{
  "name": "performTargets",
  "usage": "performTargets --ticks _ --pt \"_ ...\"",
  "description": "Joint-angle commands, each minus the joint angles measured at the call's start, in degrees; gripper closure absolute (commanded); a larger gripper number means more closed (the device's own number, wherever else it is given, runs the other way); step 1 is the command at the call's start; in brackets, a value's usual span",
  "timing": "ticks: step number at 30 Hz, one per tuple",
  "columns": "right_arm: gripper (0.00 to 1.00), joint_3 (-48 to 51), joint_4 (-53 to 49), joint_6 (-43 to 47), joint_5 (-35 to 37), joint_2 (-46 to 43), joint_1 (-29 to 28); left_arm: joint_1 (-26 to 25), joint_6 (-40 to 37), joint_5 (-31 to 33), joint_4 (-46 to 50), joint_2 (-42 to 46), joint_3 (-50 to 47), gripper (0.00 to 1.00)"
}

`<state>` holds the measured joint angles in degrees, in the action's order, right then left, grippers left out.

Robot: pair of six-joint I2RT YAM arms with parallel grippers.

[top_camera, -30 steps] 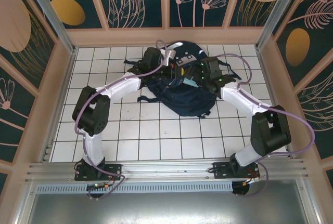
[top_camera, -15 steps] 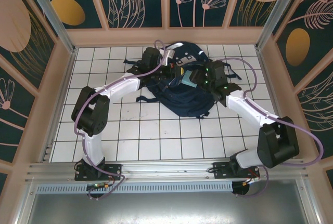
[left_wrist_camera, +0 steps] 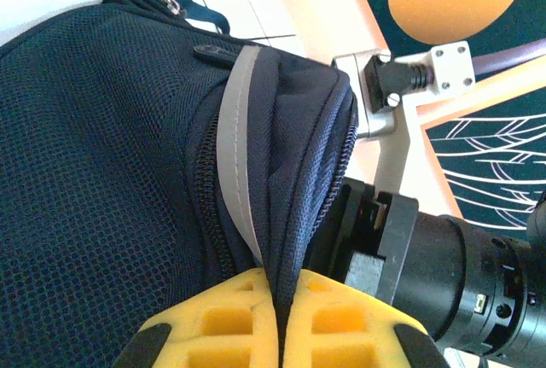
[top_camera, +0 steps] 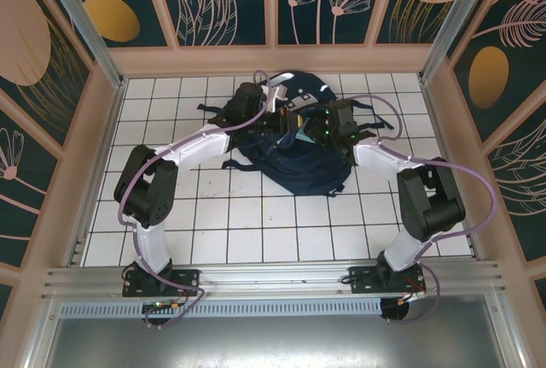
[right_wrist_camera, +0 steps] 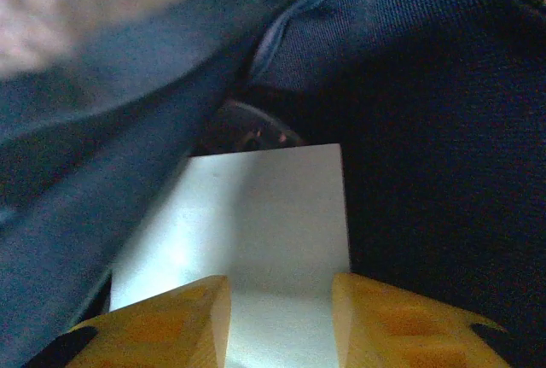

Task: Pack books, pencil case, and school supplies into a backpack

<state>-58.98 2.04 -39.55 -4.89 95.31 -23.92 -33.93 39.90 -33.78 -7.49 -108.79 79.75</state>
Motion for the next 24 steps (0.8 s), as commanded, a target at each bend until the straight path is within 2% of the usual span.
performTargets --ticks 1,7,11,12,13,17,22,24 --pt "0.63 -3.3 6.1 0.9 -4.9 0.7 -1.1 -1.6 2.0 -3.8 -8.1 5.2 0.2 1.00" --pt "0.61 -2.5 0.8 3.8 -3.0 -3.7 -1.2 -1.7 3.0 -2.2 -9.4 4.7 0.0 1.00" --pt "0.55 0.7 -6.7 5.6 2.4 -10.9 -1.0 -1.7 4.0 -1.3 -10.4 3.4 0.4 0.93" --pt "0.53 1.3 -8.6 5.8 3.8 -12.8 -1.0 -1.7 4.2 -1.0 -10.6 3.1 0.4 0.88" --pt "0.52 1.8 -10.9 5.8 5.2 -14.8 -1.0 -1.7 4.5 -0.8 -10.7 2.8 0.5 0.80" --pt "0.50 2.9 -18.0 3.5 8.5 -20.5 -1.2 -1.6 4.8 0.7 -10.9 3.2 0.0 0.41" --pt "0.49 4.8 -19.2 -1.9 9.5 -22.9 -4.8 0.0 3.9 3.4 -10.8 6.4 -3.2 0.24" --pt "0.45 5.2 -18.9 -3.0 11.1 -22.4 -6.8 1.7 4.0 5.2 -10.6 8.2 -6.4 0.22"
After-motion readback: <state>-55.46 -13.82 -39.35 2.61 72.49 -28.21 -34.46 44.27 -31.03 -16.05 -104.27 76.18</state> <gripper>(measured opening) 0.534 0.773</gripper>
